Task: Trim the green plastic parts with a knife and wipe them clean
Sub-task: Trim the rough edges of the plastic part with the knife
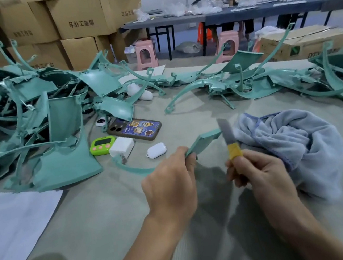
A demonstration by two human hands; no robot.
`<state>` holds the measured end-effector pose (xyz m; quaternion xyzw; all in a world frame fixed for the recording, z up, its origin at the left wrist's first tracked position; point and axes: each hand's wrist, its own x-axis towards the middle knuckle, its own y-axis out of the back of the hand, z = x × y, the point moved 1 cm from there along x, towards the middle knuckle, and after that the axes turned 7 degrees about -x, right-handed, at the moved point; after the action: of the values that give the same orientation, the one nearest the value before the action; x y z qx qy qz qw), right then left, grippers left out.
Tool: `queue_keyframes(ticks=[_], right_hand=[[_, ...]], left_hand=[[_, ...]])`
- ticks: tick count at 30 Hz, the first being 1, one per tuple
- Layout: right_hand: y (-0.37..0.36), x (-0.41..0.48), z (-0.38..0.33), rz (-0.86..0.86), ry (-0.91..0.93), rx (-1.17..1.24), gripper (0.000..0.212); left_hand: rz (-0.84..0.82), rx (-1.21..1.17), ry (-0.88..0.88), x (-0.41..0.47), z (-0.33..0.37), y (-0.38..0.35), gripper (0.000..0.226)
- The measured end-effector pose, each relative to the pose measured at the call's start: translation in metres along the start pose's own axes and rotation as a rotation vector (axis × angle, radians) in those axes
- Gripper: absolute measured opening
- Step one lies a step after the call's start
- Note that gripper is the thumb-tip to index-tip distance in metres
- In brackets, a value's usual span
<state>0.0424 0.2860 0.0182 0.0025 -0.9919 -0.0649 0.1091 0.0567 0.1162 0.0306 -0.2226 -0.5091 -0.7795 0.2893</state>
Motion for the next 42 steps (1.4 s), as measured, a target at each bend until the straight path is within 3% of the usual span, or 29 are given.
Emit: queue_keyframes(ticks=[4,8,11,14,16,19,21,24,26,29,31,33,35,36,39,40,42], right_hand=[[-0.012,-0.009,0.002,-0.054,0.067,-0.159,0.028],[-0.003,0.0,0.006,0.125,-0.048,-0.435,0.028],[0.005,0.006,0.004,0.165,-0.056,-0.305,0.031],[-0.002,0.0,-0.003,0.029,0.063,-0.126,0.025],[-0.006,0.002,0.003,-0.004,0.037,-0.307,0.025],[0.004,0.012,0.009,0.141,-0.122,-0.595,0.032],[0.008,0.009,0.005,0.163,-0.063,-0.456,0.03],[-0.002,-0.004,-0.005,0.011,0.102,-0.229,0.025],[-0.007,-0.003,-0.002,-0.023,0.047,-0.309,0.025],[0.008,0.012,0.005,0.2,-0.158,-0.622,0.034],[0.012,0.009,0.002,0.222,-0.063,-0.52,0.034],[0.006,-0.001,-0.007,0.062,0.093,-0.291,0.027],[-0.004,-0.009,-0.01,-0.091,0.114,-0.256,0.026],[-0.004,-0.006,-0.005,-0.079,0.065,-0.343,0.026],[0.011,0.01,0.004,0.177,-0.153,-0.755,0.031],[0.014,0.01,0.003,0.223,-0.134,-0.768,0.034],[0.012,0.003,-0.002,0.142,0.026,-0.564,0.033]], left_hand=[[-0.046,0.029,0.039,0.001,0.003,-0.001,0.022],[-0.088,0.027,0.056,0.002,0.004,0.0,0.022],[-0.116,0.002,0.062,0.002,0.004,0.0,0.023],[-0.114,-0.01,0.057,0.002,0.005,0.0,0.024],[-0.107,-0.018,0.052,0.002,0.004,-0.001,0.026],[-0.111,-0.023,0.043,0.0,0.003,0.0,0.028],[-0.108,-0.024,0.04,0.0,0.004,0.0,0.029],[-0.095,-0.031,0.027,0.0,0.004,0.001,0.03],[-0.08,-0.041,0.02,-0.001,0.004,0.002,0.03],[-0.094,-0.056,0.026,-0.004,0.003,0.004,0.032],[-0.1,-0.054,0.028,-0.005,0.003,0.005,0.033],[-0.093,-0.051,0.016,-0.004,0.003,0.004,0.032],[-0.08,-0.053,0.008,-0.005,0.003,0.004,0.032],[-0.073,-0.053,0.008,-0.005,0.002,0.003,0.033],[-0.069,-0.059,0.018,-0.006,0.0,0.003,0.034],[-0.072,-0.054,0.018,-0.006,-0.001,0.003,0.033],[-0.093,-0.054,0.013,-0.006,-0.002,0.003,0.032]])
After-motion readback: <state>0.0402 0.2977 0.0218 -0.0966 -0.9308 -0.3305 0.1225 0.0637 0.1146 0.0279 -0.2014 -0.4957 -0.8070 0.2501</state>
